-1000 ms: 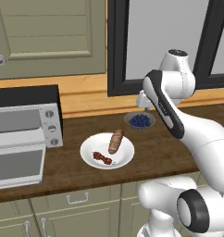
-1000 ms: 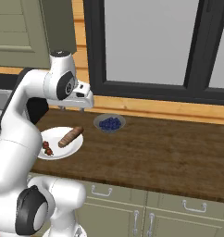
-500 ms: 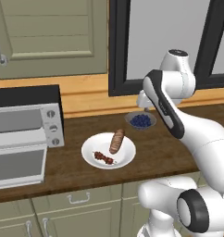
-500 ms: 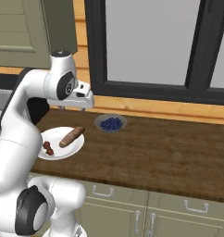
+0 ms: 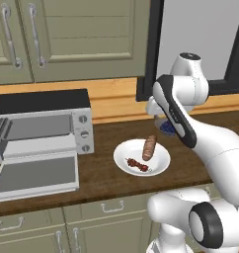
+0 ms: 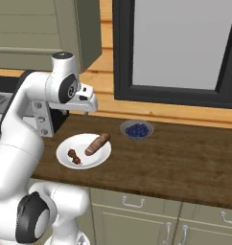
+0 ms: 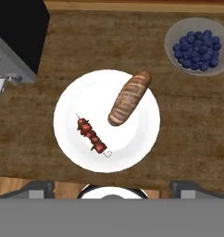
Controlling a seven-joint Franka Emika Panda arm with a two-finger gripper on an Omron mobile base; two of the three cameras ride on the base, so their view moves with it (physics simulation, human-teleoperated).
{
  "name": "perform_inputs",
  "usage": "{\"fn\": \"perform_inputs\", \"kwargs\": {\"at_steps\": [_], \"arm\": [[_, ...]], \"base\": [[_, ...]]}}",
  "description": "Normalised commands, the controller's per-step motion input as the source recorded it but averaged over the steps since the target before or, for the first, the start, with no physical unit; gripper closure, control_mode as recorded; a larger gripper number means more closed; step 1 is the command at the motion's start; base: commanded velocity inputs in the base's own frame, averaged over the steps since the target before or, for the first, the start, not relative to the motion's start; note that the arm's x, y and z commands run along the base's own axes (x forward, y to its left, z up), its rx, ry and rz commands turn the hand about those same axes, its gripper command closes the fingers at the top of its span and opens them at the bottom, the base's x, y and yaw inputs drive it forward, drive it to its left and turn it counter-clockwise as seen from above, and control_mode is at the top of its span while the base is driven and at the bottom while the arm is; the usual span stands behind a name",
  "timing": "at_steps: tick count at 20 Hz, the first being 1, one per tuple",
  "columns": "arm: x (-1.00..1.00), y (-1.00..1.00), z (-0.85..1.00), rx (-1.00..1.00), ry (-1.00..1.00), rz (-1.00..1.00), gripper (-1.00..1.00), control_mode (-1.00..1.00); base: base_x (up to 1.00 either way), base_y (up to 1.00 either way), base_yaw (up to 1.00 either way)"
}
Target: Pick up the kebab skewer and baguette bread, and place them inside the toaster oven. Close the toaster oven door and start by setting the timer.
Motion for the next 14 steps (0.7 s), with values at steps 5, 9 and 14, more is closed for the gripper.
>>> {"fn": "perform_inputs", "kwargs": {"at_steps": [5, 9, 14], "arm": [[0.00, 0.00, 0.00, 0.00, 0.00, 0.00, -1.00, 1.00], [0.00, 0.00, 0.00, 0.00, 0.00, 0.00, -1.00, 1.00], [0.00, 0.00, 0.00, 0.00, 0.00, 0.00, -1.00, 1.00]], "base": [[0.03, 0.65, 0.00], [0.02, 0.31, 0.00], [0.00, 0.00, 0.00]]}}
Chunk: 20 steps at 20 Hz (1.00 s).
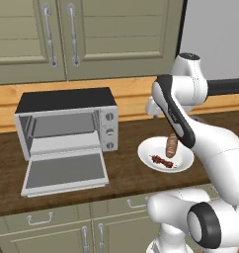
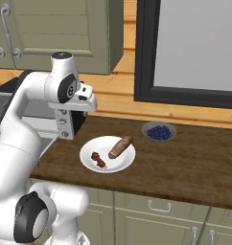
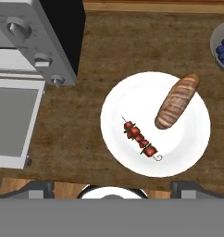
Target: Pick up the kebab skewer and baguette bread, and place them inside the toaster oven. Close the toaster oven door and start by setting the timer.
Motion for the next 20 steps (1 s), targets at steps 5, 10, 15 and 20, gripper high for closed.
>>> {"fn": "perform_inputs", "kwargs": {"at_steps": [5, 10, 15, 20], "arm": [[0.00, 0.00, 0.00, 0.00, 0.00, 0.00, -1.00, 1.00], [0.00, 0.00, 0.00, 0.00, 0.00, 0.00, -1.00, -1.00], [-0.13, 0.00, 0.00, 0.00, 0.00, 0.00, -1.00, -1.00], [-0.72, 0.88, -0.34, -0.08, -0.38, 0.02, -1.00, -1.00]], "base": [[0.00, 0.00, 0.00], [0.00, 0.00, 0.00], [0.00, 0.00, 0.00], [0.00, 0.00, 0.00]]}}
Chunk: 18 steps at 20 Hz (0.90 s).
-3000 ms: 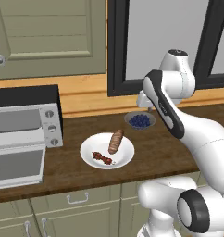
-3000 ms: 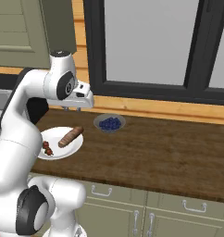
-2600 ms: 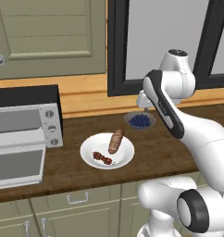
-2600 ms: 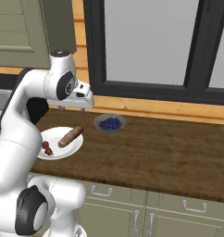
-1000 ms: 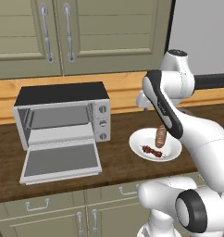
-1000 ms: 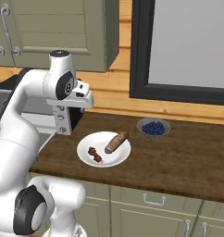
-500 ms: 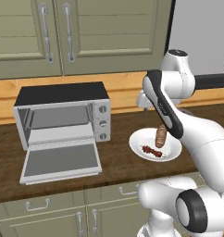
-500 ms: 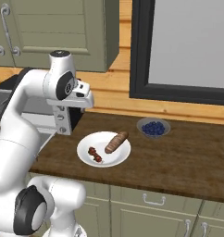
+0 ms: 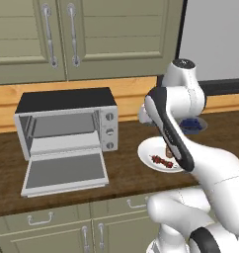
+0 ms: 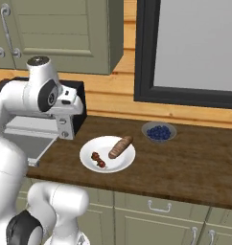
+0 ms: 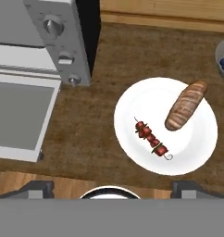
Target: Pick up the kebab skewer and baguette bread, and place them inside the toaster oven. Close the toaster oven door and start by setting the timer.
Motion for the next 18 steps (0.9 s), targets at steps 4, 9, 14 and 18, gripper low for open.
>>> {"fn": "perform_inputs", "kwargs": {"at_steps": [4, 9, 14, 18], "arm": [[-0.17, 1.00, -0.11, -0.15, -0.59, 0.00, -1.00, -1.00], [0.01, 1.00, -0.04, -0.05, -0.48, 0.00, -1.00, -1.00], [0.40, 1.00, -0.08, 0.05, -0.27, -0.06, -1.00, -1.00], [0.30, 1.00, -0.21, 0.16, -0.23, -0.04, -1.00, -1.00]], "base": [[0.00, 0.00, 0.00], [0.00, 0.00, 0.00], [0.00, 0.00, 0.00], [0.00, 0.00, 0.00]]}}
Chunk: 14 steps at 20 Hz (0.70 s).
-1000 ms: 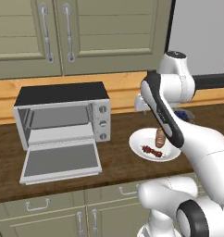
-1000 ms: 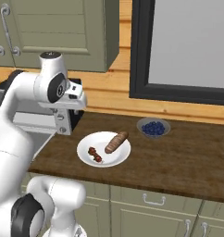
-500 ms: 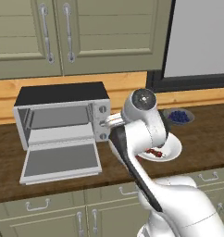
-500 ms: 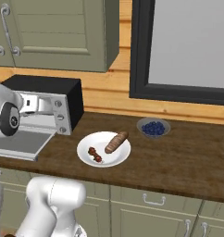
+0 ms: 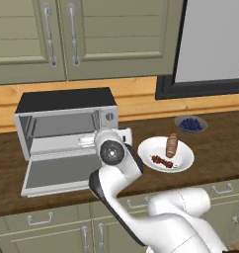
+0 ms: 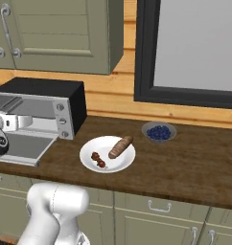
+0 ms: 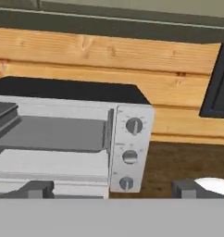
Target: Pick up the kebab skewer and baguette bread, and place them inside the toaster oven. Close the toaster oven door and start by setting the timer.
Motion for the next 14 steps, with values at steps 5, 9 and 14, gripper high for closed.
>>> {"fn": "perform_inputs", "kwargs": {"at_steps": [5, 9, 14], "arm": [[0.96, 0.89, -0.19, 0.26, 0.00, -0.12, -1.00, -1.00], [0.97, 0.92, -0.31, 0.07, 0.05, -0.04, -1.00, -1.00], [0.85, 0.59, -0.37, 0.00, 0.09, 0.00, -1.00, -1.00]], "base": [[0.00, 0.00, 0.00], [0.00, 0.00, 0.00], [0.00, 0.00, 0.00]]}}
